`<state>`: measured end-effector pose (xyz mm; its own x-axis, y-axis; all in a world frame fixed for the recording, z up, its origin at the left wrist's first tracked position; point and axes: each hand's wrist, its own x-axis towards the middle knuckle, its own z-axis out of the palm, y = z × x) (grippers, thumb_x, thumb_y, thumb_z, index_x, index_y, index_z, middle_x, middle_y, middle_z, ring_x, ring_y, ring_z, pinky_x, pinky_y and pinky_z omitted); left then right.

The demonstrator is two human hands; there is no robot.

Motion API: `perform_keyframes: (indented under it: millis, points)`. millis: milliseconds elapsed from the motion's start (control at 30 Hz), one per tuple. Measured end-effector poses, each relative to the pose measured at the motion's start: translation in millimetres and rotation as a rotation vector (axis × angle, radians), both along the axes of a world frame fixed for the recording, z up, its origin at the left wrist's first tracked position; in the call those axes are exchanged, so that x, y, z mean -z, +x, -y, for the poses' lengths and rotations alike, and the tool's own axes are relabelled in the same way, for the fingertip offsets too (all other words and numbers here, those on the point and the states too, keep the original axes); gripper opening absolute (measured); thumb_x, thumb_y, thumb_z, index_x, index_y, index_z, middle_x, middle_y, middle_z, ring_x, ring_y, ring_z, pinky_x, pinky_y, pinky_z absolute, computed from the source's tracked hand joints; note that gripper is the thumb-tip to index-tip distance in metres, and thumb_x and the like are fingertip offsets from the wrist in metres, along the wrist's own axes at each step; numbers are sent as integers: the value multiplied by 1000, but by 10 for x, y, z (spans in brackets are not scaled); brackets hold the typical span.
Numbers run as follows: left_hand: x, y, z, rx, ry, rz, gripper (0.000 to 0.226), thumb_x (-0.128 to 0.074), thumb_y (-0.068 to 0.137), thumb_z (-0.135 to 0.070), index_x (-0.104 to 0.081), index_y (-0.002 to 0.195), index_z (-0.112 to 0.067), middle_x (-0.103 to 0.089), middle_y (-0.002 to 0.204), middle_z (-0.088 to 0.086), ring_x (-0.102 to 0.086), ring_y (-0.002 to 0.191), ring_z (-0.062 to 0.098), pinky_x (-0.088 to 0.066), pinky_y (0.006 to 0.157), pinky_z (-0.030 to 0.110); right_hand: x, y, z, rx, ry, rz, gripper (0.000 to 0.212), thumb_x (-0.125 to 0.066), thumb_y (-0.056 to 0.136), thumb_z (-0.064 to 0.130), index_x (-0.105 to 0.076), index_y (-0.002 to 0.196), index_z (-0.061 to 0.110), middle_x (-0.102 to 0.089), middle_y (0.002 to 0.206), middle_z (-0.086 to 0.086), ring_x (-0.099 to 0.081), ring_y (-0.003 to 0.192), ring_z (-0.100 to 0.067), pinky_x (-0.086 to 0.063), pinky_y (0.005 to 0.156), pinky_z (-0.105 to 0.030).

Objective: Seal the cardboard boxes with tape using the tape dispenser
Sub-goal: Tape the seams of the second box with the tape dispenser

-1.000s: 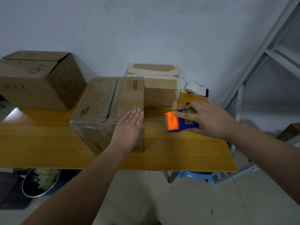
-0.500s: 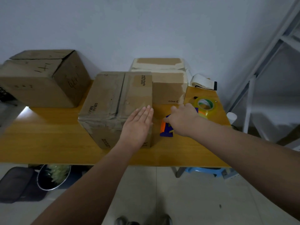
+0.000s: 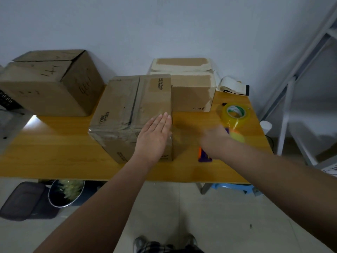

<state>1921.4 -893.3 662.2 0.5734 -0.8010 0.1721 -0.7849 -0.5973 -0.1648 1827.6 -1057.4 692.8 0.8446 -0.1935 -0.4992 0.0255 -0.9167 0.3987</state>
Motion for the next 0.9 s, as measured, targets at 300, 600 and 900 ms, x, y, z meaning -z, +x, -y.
perform_keyframes:
  millis: [300, 600, 900]
  points:
    - [-6, 8, 29, -22, 28, 17, 59, 0, 93, -47, 11, 141, -14, -3, 157, 2, 1, 144, 13, 17, 109, 28, 810, -44, 471, 768, 1026, 300, 101, -72, 83, 31, 1, 151, 22, -50, 116, 1, -55, 97, -23, -44, 78, -37]
    - [-55, -97, -103, 19, -46, 45, 49, -25, 99, -33, -42, 138, -10, -45, 142, 9, -39, 134, 22, -26, 111, 38, 1529, 35, 288, 1051, 1053, 428, 58, -63, 89, 38, -38, 132, 9, -53, 121, -15, -53, 101, -33, -43, 79, -41]
    - [-102, -99, -131, 31, -94, 66, 45, -33, 97, -31, -56, 129, -9, -55, 133, 8, -51, 124, 21, -38, 103, 36, 649, 181, -126, 1180, 2032, 681, 81, -32, 68, 83, -53, 121, 25, -67, 76, -2, -62, 69, -17, -51, 61, -31]
